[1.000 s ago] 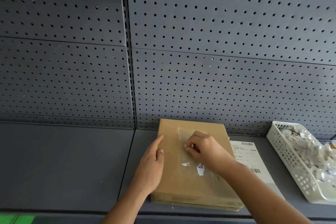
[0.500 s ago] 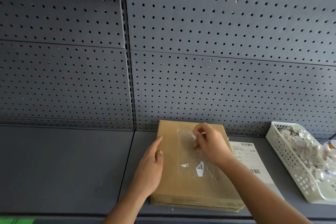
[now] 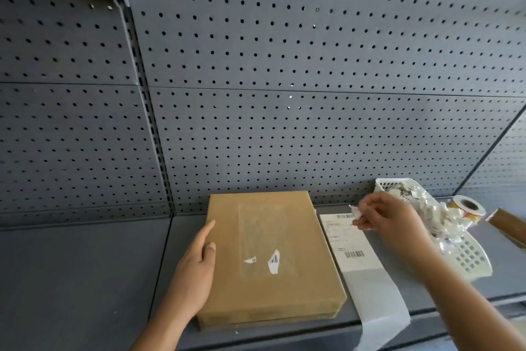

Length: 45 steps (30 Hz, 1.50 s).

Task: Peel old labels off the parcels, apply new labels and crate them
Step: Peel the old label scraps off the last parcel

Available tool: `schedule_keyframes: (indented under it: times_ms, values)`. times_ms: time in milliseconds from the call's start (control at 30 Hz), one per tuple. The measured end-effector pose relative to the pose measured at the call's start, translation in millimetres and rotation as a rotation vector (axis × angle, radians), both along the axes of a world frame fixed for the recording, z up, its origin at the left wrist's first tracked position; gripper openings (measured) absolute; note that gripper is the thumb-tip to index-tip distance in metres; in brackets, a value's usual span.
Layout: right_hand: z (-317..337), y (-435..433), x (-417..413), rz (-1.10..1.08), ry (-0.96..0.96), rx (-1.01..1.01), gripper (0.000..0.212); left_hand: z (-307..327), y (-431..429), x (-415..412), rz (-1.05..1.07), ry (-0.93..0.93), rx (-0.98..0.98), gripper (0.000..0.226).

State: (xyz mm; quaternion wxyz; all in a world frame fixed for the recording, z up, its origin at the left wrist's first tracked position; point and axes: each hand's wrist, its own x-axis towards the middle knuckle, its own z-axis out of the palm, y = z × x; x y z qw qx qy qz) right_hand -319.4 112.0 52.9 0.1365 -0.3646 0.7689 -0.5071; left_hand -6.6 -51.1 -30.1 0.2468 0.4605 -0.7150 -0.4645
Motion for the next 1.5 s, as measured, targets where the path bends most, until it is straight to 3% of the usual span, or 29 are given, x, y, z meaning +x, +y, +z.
schedule_keyframes:
  times_ms: [133, 333, 533, 767, 900, 1067, 1500]
  values:
    - [9.7, 46.2, -43.2, -0.196, -0.037, -0.003, 0.006, 1.7, 0.5, -0.1, 0.001, -0.015, -0.004, 0.044]
    - [16.2, 94.6, -85.3, -0.444, 0.195, 0.239, 0.013, 3.9, 2.1, -2.2, -0.003, -0.039, -0.013, 0.041]
    - [6.4, 103.3, -110.2, -0.536, 0.293, 0.255, 0.006, 6.1, 4.9, -5.1, 0.007, -0.049, 0.007, 0.039]
    - [-4.8, 94.2, -123.1, -0.523, 0.371, 0.370, 0.014, 10.5, 7.0, -11.4, 0.008, -0.054, 0.010, 0.039]
    - [-11.9, 86.4, -122.9, -0.563, 0.376, 0.381, 0.005, 7.1, 6.0, -10.5, 0.024, -0.084, 0.010, 0.040]
    - [-21.7, 84.9, -120.0, -0.567, 0.432, 0.400, 0.008, 4.5, 4.4, -12.5, 0.032, -0.086, -0.018, 0.042]
    - [-6.9, 103.5, -118.3, -0.494, 0.531, 0.221, 0.014, -5.0, -1.5, -12.3, 0.046, -0.077, -0.017, 0.041]
